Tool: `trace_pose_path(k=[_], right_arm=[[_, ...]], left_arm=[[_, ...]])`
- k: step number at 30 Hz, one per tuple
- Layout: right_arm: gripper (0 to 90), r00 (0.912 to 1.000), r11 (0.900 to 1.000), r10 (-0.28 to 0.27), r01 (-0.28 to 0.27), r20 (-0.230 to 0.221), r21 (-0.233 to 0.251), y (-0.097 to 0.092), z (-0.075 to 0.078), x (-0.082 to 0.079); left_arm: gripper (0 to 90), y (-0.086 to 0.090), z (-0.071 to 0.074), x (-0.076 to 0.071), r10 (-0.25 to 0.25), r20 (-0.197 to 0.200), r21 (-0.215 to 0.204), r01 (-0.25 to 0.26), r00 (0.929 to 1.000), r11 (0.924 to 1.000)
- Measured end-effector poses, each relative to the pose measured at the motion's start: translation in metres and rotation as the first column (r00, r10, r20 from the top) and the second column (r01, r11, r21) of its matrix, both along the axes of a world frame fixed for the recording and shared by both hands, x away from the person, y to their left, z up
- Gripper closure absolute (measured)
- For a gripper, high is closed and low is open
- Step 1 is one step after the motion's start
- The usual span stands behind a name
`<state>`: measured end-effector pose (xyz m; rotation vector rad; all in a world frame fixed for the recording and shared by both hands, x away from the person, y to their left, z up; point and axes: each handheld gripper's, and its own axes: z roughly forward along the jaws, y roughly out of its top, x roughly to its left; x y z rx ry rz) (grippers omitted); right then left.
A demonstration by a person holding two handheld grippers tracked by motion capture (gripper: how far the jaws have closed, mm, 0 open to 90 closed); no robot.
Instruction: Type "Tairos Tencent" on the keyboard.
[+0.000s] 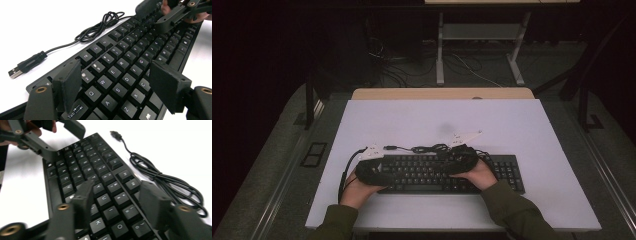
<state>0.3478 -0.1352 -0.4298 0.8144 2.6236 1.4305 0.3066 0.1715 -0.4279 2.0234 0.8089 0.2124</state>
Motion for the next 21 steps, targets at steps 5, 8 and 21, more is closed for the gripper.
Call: trace_pose_path(k=[5,8,21], right_arm=[[29.4,0.9999,0.9997,-0.016,0.016,0.002,0.017,-0.004,-0.001,0.002],[24.6,0.9994,0.9991,-0.034,0.034,0.009,0.026,-0.005,-0.002,0.003],[18.5,0.9983,0.998,-0.05,0.049,0.029,0.04,-0.007,-0.003,0.005]], left_arm=[[26.2,-0.002,0.0,0.0,-0.003,0.0,-0.001,0.003,1.0,1.0],[27.2,-0.004,0.0,0.001,-0.006,-0.001,-0.004,0.006,1.0,1.0],[43.3,-0.016,0.003,0.004,-0.017,0.01,-0.02,0.018,0.9998,0.9996]])
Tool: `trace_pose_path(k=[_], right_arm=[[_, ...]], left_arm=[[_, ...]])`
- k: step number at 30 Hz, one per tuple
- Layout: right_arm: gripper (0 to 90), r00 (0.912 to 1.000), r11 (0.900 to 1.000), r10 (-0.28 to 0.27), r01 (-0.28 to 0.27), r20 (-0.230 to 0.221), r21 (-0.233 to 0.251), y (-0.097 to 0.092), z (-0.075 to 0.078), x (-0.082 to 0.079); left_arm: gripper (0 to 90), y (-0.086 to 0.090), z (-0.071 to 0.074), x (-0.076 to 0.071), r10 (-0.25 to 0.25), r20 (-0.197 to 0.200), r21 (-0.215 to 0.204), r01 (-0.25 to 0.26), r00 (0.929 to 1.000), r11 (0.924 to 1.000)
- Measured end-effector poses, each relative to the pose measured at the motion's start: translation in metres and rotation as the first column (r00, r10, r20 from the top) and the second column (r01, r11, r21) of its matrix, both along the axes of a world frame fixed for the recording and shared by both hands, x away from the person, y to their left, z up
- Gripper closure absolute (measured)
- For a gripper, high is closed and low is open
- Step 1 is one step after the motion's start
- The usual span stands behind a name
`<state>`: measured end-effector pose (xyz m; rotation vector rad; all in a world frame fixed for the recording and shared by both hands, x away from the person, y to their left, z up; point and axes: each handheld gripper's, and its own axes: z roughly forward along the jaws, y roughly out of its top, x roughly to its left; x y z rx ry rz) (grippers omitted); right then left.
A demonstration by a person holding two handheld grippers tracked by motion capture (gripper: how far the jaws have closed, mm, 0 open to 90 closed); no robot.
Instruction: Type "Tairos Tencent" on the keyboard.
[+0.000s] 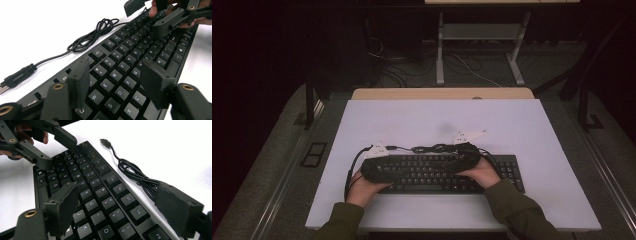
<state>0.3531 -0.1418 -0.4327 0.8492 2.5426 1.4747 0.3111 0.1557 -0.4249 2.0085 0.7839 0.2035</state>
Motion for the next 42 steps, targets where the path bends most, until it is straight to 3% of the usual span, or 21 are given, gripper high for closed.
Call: trace_pose_path(k=[6,17,23,42], right_arm=[[18.5,1.0,1.0,0.001,-0.001,0.0,0.002,0.0,0.0,0.0],[18.5,1.0,1.0,0.003,-0.003,0.006,0.005,-0.001,0.0,0.001],[18.5,1.0,1.0,0.006,-0.006,0.007,0.004,-0.001,0.0,0.0],[18.5,1.0,1.0,0.003,-0.003,0.009,0.005,-0.001,0.001,0.0]], left_arm=[[56.3,-0.006,0.0,0.003,-0.013,0.002,-0.015,0.013,0.9999,0.9998],[80.2,-0.016,-0.005,0.008,-0.029,-0.017,0.017,0.029,0.9994,0.9994],[88.8,-0.018,-0.007,0.009,-0.027,-0.03,0.036,0.028,0.9992,0.999],[89.1,-0.023,-0.013,0.012,-0.027,-0.045,0.069,0.03,0.9986,0.9971]])
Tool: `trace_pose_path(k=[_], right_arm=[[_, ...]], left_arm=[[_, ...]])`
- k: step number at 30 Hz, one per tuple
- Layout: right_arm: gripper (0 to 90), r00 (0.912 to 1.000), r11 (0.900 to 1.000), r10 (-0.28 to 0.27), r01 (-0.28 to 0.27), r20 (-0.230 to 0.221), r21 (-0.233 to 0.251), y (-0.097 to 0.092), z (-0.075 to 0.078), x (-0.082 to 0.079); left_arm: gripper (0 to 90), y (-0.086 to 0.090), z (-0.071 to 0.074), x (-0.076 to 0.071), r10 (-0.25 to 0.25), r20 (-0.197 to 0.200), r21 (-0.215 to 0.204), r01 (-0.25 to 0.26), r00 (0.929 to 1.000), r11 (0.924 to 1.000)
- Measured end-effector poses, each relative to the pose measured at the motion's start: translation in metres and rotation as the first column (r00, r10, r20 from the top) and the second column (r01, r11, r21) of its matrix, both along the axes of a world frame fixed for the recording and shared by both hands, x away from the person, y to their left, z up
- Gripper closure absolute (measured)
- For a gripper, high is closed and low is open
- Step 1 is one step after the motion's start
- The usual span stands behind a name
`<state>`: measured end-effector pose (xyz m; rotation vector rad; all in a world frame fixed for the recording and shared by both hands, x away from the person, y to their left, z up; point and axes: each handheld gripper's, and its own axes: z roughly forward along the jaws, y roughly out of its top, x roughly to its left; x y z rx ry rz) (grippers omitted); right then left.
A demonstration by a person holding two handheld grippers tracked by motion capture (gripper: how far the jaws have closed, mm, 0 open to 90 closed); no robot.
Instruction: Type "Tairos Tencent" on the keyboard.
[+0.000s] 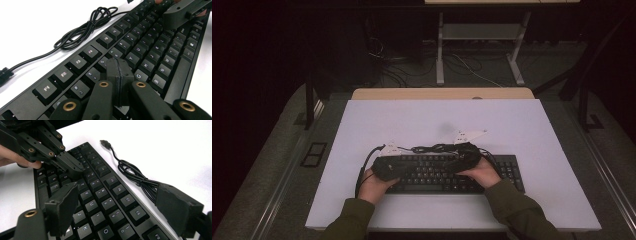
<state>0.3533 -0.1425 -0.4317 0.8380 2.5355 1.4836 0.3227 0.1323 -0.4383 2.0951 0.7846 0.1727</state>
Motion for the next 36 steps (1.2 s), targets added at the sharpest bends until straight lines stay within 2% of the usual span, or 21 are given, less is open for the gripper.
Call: trace_pose_path(k=[6,13,33,36], right_arm=[[18.5,1.0,1.0,0.0,0.0,0.0,-0.002,0.0002,-0.0002,0.0],[18.5,1.0,1.0,-0.002,0.002,0.0,-0.001,0.0002,0.0,-0.0001],[18.5,1.0,0.9999,-0.005,0.005,0.002,0.012,-0.0017,0.0019,0.0001],[18.5,1.0,0.9999,0.002,-0.002,0.003,0.016,-0.0022,0.002,-0.0001]], left_arm=[[89.1,-0.0007,0.0,0.0001,-0.002,-0.001,0.004,0.002,1.0,1.0],[89.2,-0.0038,0.0,0.0,-0.018,-0.005,0.038,0.019,0.9998,0.9991],[89.0,0.0004,0.0068,-0.0028,-0.005,0.006,0.012,0.005,1.0,0.9999],[85.9,0.0023,0.0069,-0.0036,-0.002,0.009,0.007,0.002,1.0,1.0]])
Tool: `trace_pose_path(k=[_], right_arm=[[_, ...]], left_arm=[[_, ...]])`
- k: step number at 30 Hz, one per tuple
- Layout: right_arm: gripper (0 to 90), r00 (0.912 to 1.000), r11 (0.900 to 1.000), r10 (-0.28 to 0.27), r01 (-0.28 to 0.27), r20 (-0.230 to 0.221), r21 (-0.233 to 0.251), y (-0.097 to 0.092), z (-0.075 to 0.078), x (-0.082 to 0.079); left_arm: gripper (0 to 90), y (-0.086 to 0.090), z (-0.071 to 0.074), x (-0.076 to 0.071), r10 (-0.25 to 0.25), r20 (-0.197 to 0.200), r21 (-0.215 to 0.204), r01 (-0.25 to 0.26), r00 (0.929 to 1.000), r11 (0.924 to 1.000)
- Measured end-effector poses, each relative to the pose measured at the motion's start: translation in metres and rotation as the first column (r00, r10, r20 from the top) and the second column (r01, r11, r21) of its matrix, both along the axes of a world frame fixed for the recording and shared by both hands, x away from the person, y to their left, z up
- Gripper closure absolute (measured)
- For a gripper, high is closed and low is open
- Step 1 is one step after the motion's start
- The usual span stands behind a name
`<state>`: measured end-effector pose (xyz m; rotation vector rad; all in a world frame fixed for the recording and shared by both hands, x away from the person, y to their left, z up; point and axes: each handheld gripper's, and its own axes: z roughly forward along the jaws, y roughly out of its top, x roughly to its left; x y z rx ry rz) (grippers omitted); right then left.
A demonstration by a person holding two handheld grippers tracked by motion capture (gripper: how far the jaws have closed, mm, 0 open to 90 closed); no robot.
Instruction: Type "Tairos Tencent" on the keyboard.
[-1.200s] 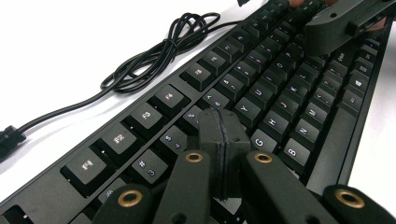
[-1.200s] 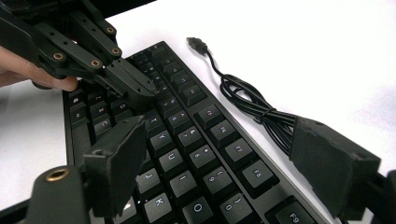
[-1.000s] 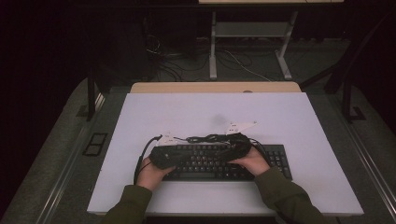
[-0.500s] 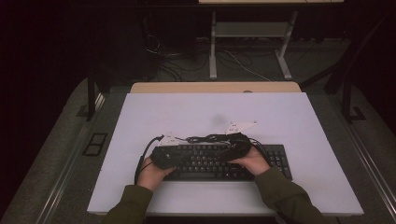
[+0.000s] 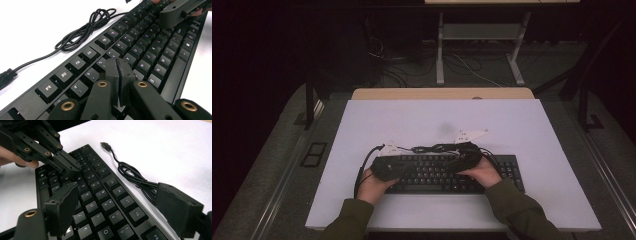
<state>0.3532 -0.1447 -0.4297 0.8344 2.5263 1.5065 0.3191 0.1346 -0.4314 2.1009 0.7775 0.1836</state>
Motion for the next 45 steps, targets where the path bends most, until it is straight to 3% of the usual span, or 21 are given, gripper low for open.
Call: trace_pose_path(k=[9,16,29,45], right_arm=[[18.4,0.9998,0.9998,0.018,-0.018,0.011,0.001,-0.002,0.002,-0.002],[19.4,0.9998,0.9998,0.021,-0.021,-0.005,-0.001,-0.004,0.004,-0.003],[47.3,0.9983,0.9981,0.057,-0.057,-0.011,-0.02,-0.01,0.008,-0.006],[80.3,0.9947,0.9936,0.093,-0.096,-0.043,-0.061,-0.014,0.008,-0.005]], left_arm=[[77.4,0.007,0.002,-0.004,0.01,0.001,-0.024,-0.01,0.9999,0.9997],[68.7,0.013,0.003,-0.008,0.014,0.01,-0.027,-0.013,0.9999,0.9995],[44.8,0.02,0.001,-0.011,0.02,0.011,-0.027,-0.019,0.9997,0.9994],[26.0,0.024,-0.001,-0.012,0.032,0.021,-0.038,-0.031,0.9993,0.9988]])
